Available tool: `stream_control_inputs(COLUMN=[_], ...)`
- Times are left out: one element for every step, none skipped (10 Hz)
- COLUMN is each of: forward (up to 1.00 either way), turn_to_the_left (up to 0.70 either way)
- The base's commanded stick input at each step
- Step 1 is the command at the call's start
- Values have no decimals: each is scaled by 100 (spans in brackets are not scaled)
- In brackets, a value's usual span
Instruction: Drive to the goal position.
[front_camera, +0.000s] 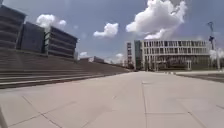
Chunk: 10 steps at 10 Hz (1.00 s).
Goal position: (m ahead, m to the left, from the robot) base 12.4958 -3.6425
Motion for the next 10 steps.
stream_control_inputs(forward=[50,50,50,50,50,50,50,50,50,50], turn_to_the_left=[0,0,0,0,0,0,0,0,0,0])
